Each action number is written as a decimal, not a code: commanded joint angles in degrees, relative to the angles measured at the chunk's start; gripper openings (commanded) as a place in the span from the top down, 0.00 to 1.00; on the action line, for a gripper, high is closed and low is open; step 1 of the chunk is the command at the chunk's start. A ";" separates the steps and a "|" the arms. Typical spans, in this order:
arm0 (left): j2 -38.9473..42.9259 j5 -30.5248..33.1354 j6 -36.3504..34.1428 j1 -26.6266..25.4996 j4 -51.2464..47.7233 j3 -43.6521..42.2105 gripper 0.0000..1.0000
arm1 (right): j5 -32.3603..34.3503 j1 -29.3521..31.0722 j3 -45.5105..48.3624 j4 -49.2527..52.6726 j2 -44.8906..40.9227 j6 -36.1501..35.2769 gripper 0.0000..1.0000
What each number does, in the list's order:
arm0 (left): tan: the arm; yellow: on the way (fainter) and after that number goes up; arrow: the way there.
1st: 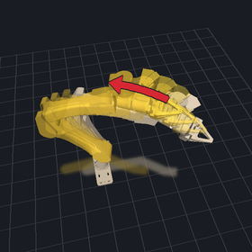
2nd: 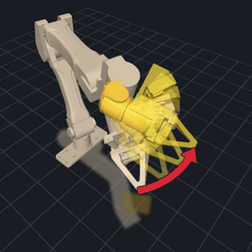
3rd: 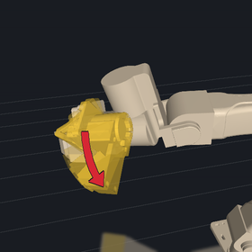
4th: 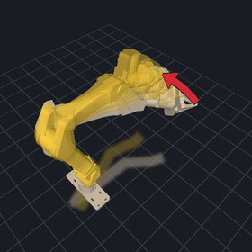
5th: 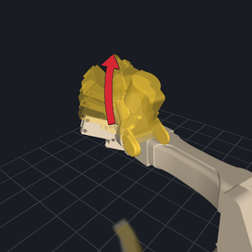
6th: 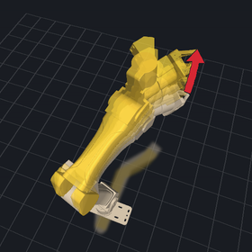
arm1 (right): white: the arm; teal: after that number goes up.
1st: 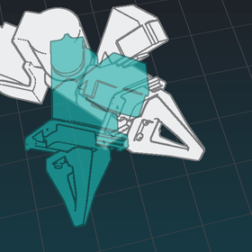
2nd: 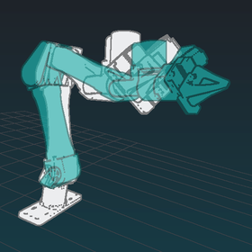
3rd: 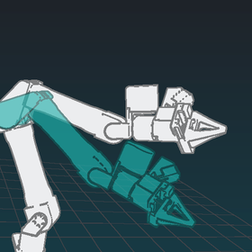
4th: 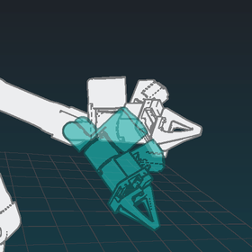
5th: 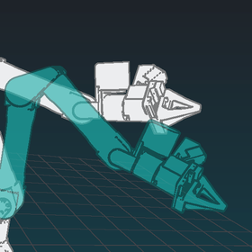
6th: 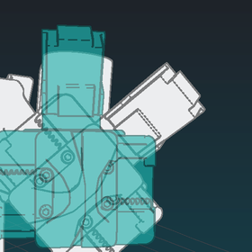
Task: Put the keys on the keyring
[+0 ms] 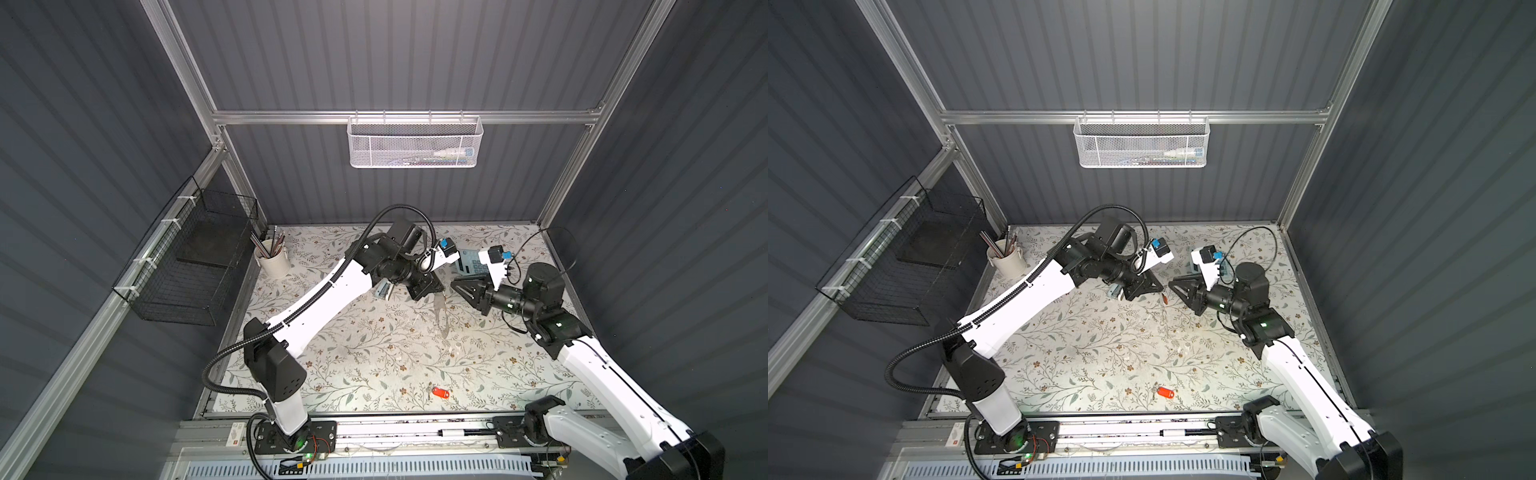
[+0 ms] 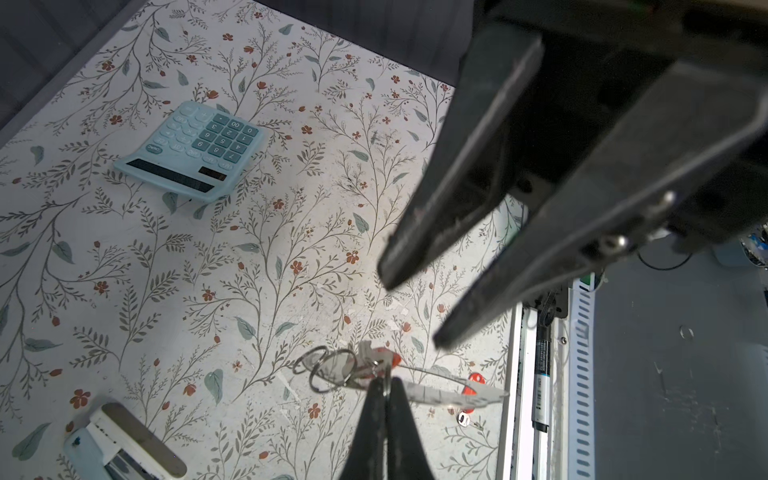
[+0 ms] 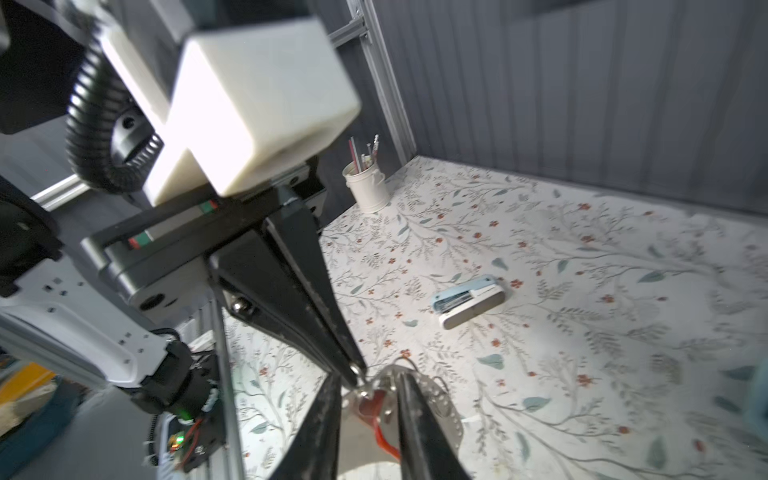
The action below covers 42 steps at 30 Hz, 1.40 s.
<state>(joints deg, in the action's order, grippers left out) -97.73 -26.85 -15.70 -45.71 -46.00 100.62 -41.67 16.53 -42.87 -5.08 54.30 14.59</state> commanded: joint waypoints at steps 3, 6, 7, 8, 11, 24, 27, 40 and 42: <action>8.11 -5.88 6.35 -0.07 22.92 -11.06 1.00 | -1.06 -2.03 3.39 -6.15 -2.86 5.29 0.62; 10.54 -8.60 10.73 -0.03 33.40 -17.23 1.00 | -2.78 -2.03 4.16 -6.51 -3.06 6.00 0.60; 11.00 -9.28 11.77 -0.08 35.97 -18.67 1.00 | -3.49 -2.01 4.50 -7.24 -2.98 6.37 0.59; 11.37 -9.94 12.99 -0.08 38.99 -20.88 1.00 | -4.21 -1.95 5.04 -8.43 -2.89 7.05 0.59; 11.86 -10.23 15.88 -0.06 45.20 -24.00 1.00 | -4.74 -2.02 5.82 -9.69 -2.45 8.29 0.59; 10.43 -13.70 28.76 -0.02 65.08 -31.22 1.00 | -8.55 -1.86 9.86 -18.56 -1.51 14.09 0.70; 9.81 -14.24 31.48 -0.08 69.40 -32.42 1.00 | -8.67 -1.66 9.70 -19.70 -0.53 14.39 0.71; 7.58 -10.21 40.46 -0.25 83.92 -37.34 1.00 | -8.01 -0.96 11.59 -21.26 -0.36 15.31 0.70; 7.38 -10.74 40.73 -0.20 84.05 -37.24 1.00 | -7.47 -0.93 11.68 -20.37 -1.00 14.69 0.72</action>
<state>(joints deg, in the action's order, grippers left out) -90.00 -37.08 22.87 -45.60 32.38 63.29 -48.86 15.42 -31.59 -25.30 54.59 29.69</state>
